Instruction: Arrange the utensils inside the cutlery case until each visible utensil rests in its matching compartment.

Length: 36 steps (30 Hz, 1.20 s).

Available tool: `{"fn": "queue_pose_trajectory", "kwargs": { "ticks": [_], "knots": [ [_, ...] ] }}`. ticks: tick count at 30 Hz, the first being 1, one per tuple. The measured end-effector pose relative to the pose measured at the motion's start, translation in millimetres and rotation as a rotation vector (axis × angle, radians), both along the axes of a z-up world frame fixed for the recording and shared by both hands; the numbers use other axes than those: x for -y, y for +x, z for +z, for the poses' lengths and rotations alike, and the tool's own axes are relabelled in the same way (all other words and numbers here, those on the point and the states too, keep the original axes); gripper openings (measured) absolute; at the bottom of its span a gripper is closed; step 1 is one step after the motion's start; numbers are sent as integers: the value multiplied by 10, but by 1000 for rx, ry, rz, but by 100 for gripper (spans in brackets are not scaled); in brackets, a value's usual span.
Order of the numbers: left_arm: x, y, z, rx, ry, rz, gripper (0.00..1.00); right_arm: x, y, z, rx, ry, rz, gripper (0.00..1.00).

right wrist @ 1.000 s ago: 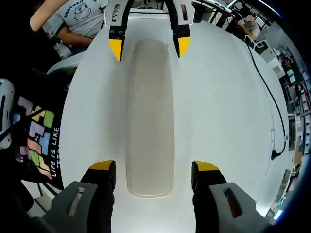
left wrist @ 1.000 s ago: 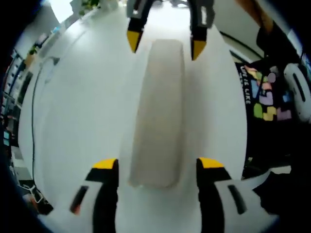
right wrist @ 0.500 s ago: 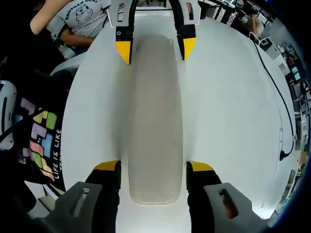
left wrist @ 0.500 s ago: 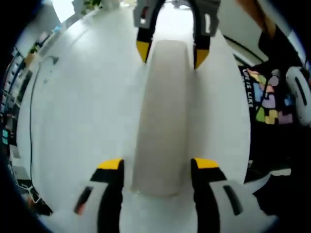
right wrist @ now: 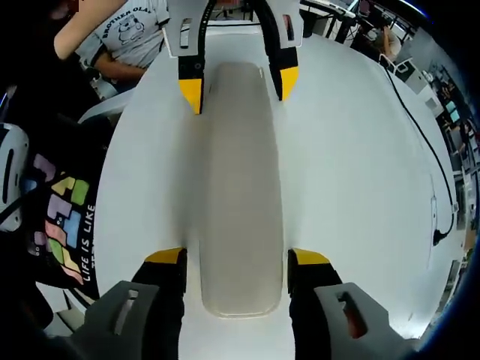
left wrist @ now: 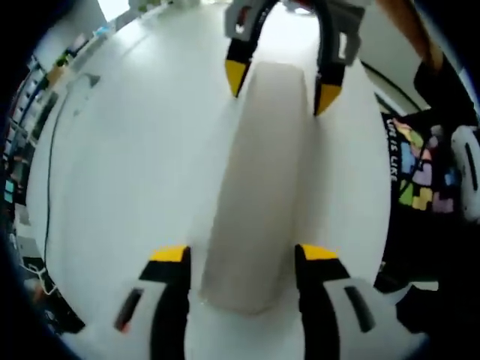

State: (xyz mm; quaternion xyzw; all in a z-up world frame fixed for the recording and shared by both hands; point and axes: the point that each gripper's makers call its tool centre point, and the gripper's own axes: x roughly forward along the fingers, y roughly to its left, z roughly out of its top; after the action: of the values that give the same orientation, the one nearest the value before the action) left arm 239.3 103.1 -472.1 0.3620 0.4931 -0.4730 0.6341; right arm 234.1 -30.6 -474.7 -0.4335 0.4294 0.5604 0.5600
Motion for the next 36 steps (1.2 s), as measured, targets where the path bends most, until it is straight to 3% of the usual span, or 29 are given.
{"fn": "queue_pose_trajectory", "kwargs": {
  "ticks": [2,4,14,24,30,36],
  "knots": [
    [9,50,22,28,3,-50,47,-2,-16,5,0,-14,2,49],
    [18,-4,12,11,-23,-104,47,-1,-20,14,0,-9,-19,43],
    [41,-7,24,26,-74,-102,46,-23,-36,37,0,17,-22,42],
    [86,42,32,22,-65,-125,46,19,16,88,-2,21,-34,42],
    [211,142,105,32,-92,-126,46,109,117,281,25,56,-43,42],
    [396,308,206,65,-70,-157,46,298,262,320,55,60,-66,42]
  ]
}}
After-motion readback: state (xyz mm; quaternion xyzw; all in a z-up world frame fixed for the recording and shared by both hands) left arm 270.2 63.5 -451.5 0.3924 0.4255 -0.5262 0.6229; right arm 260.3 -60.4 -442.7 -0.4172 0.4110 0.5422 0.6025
